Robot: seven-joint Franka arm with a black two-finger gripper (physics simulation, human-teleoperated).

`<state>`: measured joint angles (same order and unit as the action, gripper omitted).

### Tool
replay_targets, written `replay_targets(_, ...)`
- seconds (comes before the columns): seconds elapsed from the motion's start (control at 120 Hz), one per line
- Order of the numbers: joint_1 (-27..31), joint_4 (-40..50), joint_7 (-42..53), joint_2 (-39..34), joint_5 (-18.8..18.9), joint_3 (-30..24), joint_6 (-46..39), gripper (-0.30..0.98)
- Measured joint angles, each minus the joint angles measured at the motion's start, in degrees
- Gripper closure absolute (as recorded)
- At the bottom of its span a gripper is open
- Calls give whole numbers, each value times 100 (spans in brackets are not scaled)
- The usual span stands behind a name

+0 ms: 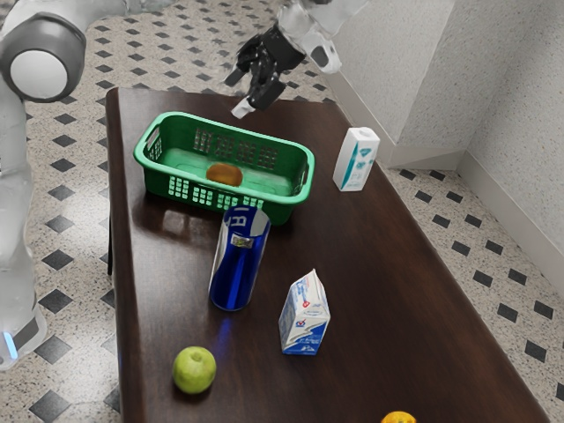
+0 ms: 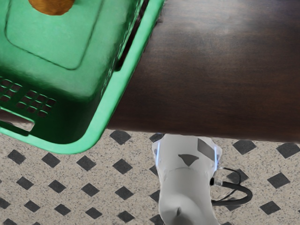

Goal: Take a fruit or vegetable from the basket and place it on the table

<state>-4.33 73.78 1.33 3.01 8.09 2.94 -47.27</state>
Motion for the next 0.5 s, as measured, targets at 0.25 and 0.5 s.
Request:
replay_targets(0.25, -47, 286, 280, 402, -88, -28, -2752, 0)
replay_targets(0.5, -59, 817, 457, 314, 77, 157, -3508, 0)
